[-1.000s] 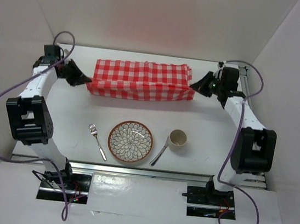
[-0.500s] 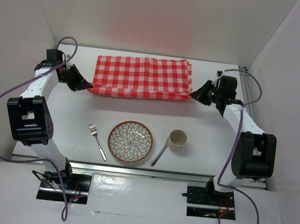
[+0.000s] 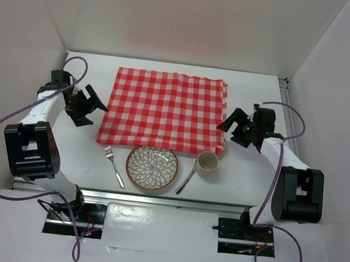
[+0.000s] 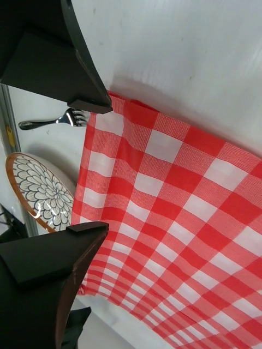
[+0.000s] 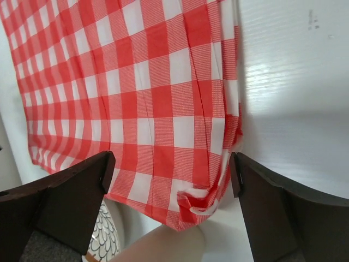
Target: Set the dinner table for one person
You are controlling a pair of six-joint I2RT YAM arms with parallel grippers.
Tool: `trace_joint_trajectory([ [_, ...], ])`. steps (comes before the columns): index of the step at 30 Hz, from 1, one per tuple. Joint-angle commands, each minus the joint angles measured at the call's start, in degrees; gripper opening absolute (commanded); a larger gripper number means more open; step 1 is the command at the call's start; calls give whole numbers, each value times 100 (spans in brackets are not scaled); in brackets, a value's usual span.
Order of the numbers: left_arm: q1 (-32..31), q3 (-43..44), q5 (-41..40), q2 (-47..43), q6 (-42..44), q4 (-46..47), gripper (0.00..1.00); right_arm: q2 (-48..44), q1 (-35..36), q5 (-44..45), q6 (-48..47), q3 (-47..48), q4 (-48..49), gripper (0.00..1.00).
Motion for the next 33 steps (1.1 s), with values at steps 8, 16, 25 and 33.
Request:
trace_joint_trajectory([
  [8,-60,1343,-527,-957,386,-625,100,-1147,-34,947,-455,1519,-1517,98],
  [16,-526,1002,-589,-957,448,-441,89,-2254,932,1333,149,835,-3328,92],
  [25,-886,825,-589,-1062,395,-441,79,-2220,2190,2195,1091,387,-4068,71],
  [33,-992,650,-589,-1115,395,-388,77,-2044,2330,2380,1258,-193,-3629,58],
])
